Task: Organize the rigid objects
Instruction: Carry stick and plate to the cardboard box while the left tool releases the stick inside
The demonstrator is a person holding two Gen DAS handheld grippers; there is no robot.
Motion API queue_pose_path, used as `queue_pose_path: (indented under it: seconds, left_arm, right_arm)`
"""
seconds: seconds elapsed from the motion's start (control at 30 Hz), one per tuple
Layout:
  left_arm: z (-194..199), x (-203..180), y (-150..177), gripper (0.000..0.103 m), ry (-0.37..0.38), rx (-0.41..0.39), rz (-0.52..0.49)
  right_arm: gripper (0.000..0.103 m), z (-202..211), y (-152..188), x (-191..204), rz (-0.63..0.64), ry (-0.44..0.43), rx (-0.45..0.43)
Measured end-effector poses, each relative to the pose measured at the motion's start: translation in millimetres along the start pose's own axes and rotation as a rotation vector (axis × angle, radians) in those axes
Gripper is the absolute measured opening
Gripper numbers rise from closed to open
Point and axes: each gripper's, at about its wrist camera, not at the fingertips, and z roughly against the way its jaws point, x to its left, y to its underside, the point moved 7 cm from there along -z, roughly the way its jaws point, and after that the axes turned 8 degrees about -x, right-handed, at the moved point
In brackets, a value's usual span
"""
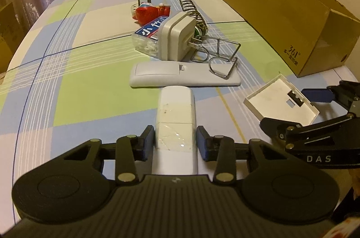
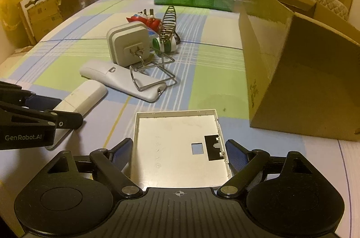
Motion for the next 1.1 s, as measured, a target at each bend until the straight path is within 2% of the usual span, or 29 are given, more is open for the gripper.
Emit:
queue_pose_path:
  seconds: [0.37,0.67,0.87,1.1]
  left_arm:
    - [27,-6,-18,0.035,0.001,-0.055,0.04]
    - [66,-17,-66,0.035,0.017,-0.135,0.069]
    - [79,-55,-114,0.035,0.084,-0.201,0.045]
    - [60,-120,-170,0.035,0.196,-0.233,0.023]
  right_arm:
    - [0.085,39,-19,-3,-0.033,0.013,-0.072]
    - [0.085,91,-76,-9,-0.056,0.018,-0.213]
    - [0.085,118,-117,-61,-0.108,0.087,-0.276]
    - [0.085,117,-142,-150,-0.165,0.183,-0.257]
